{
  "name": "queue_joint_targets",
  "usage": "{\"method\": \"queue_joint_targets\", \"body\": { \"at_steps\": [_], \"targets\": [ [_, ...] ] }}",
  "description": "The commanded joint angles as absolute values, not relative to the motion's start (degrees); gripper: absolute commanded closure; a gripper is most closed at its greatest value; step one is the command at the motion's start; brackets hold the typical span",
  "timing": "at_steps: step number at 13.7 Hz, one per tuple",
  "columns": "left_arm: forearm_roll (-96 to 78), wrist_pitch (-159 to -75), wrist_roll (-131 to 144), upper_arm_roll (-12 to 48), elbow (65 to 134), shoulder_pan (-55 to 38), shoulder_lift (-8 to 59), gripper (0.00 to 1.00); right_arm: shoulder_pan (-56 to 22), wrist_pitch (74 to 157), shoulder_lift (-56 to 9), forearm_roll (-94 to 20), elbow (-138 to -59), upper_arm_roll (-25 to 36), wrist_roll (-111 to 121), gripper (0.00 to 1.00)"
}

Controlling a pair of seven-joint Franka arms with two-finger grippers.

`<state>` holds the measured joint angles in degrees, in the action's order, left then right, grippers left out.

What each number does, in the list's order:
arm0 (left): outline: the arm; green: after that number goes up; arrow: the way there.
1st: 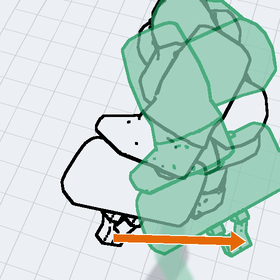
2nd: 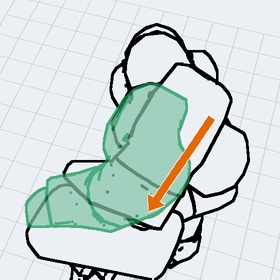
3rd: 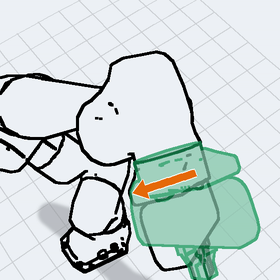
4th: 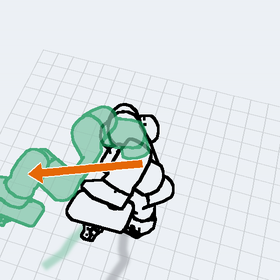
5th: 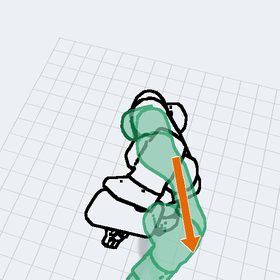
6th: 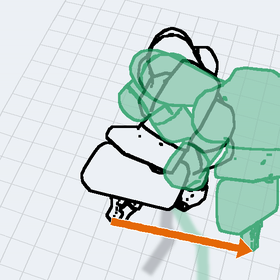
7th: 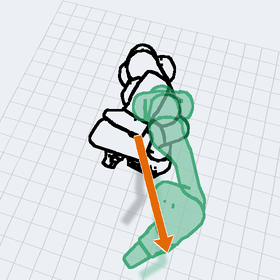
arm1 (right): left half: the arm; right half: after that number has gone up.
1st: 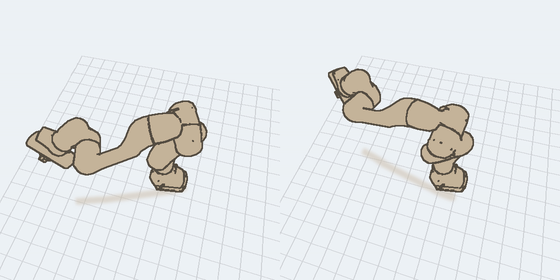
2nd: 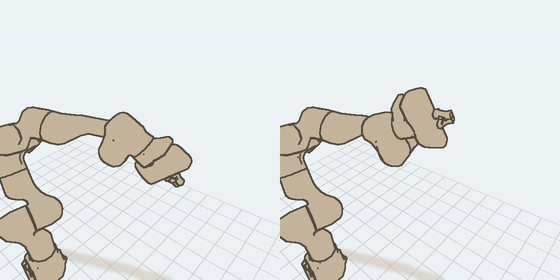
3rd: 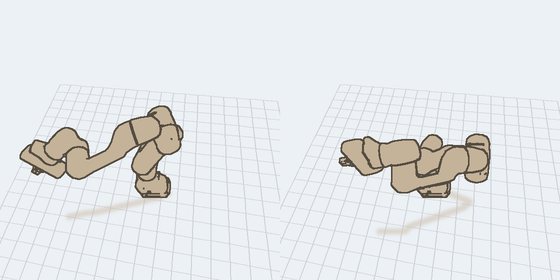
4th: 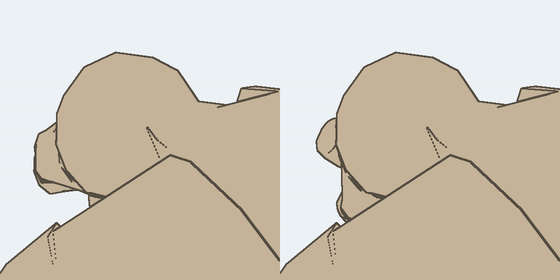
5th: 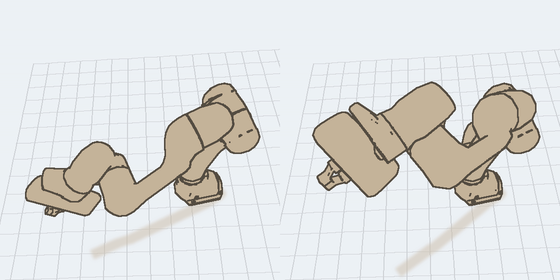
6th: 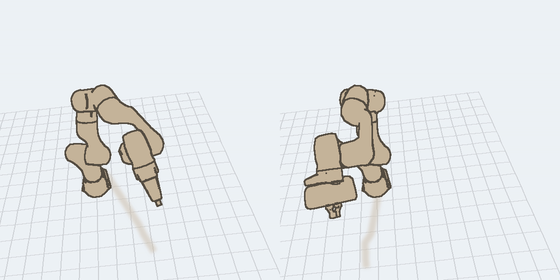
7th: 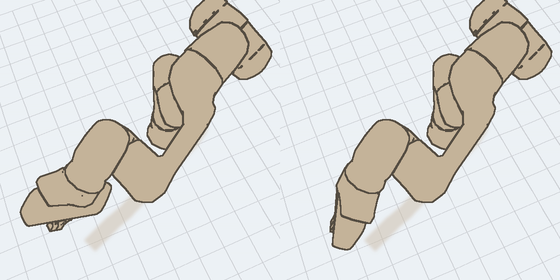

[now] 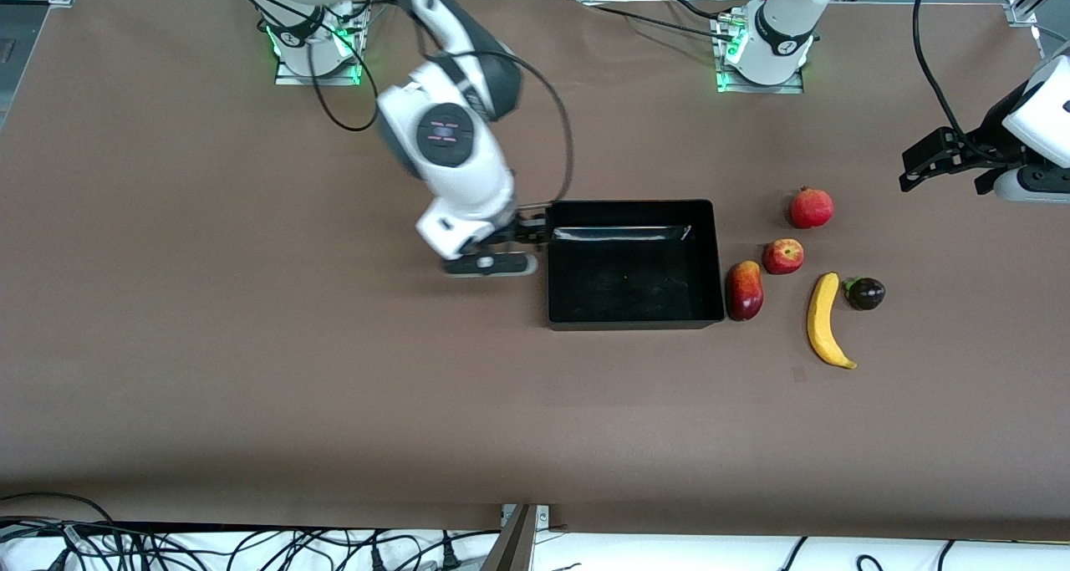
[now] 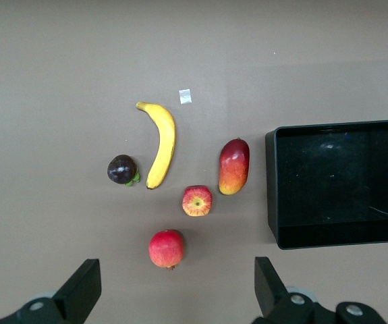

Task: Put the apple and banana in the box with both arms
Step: 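Draw back the right gripper while the left gripper moves toward the fruit, then lower the left gripper onto the small red apple and grasp it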

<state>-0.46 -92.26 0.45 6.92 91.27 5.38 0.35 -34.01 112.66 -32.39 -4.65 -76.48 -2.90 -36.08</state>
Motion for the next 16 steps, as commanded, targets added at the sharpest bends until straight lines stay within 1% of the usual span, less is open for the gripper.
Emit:
{"method": "queue_joint_targets", "body": {
  "at_steps": [1,3,4,5,8,9,10,11,12,13,14,15,16],
  "targets": [
    [-0.7,-91.4,0.6,7.6,90.6,5.5,0.1,0.00,-28.9,104.5,-28.5,-5.5,-78.0,0.4,-28.2,0.00],
    [-0.7,-91.4,0.4,7.6,90.6,5.5,0.1,0.00,-26.8,96.3,-26.2,-5.4,-78.0,5.3,-24.0,0.00],
    [-0.6,-91.4,0.5,7.6,91.0,5.5,0.5,0.00,-26.6,94.7,-25.4,-4.8,-78.0,9.0,-22.1,0.00],
    [0.3,-91.2,0.6,7.6,91.1,5.4,2.8,0.00,-26.6,94.6,-24.4,-4.8,-78.0,12.8,-17.0,0.00],
    [1.2,-91.1,-0.2,7.7,92.2,5.4,4.7,0.00,-26.6,94.0,-22.5,-5.2,-78.0,20.6,-5.1,0.00],
    [1.1,-91.2,-0.3,7.7,94.0,5.4,4.7,0.00,-26.0,92.8,-19.8,-5.5,-78.0,21.0,-1.4,0.00],
    [1.1,-91.8,-0.1,7.7,95.6,5.4,5.4,0.00,-23.8,90.6,-17.6,-4.9,-78.7,19.6,-0.4,0.00],
    [1.1,-94.3,0.2,7.7,97.5,5.0,6.0,0.00,-20.4,88.7,-15.0,-4.7,-79.4,16.5,0.1,0.00],
    [1.1,-98.3,0.1,7.7,100.6,4.7,6.2,0.00,-17.4,88.5,-11.5,-3.6,-82.6,13.3,-0.3,0.00],
    [1.1,-102.6,-0.1,7.7,104.3,4.4,6.5,0.00,-14.1,88.6,-7.9,0.1,-86.1,8.7,-0.8,0.00],
    [1.1,-107.4,-0.1,7.7,108.3,4.1,6.6,0.00,-9.7,89.8,-3.8,2.0,-92.0,3.9,-1.5,0.00],
    [1.1,-111.8,-0.1,7.7,111.9,4.0,6.7,0.00,-7.1,95.0,-0.2,2.5,-97.9,1.7,-1.5,0.00],
    [1.1,-115.7,-0.1,7.7,115.2,4.1,6.8,0.00,-4.9,98.3,2.1,2.5,-102.2,0.5,-1.5,0.00]
  ]
}}
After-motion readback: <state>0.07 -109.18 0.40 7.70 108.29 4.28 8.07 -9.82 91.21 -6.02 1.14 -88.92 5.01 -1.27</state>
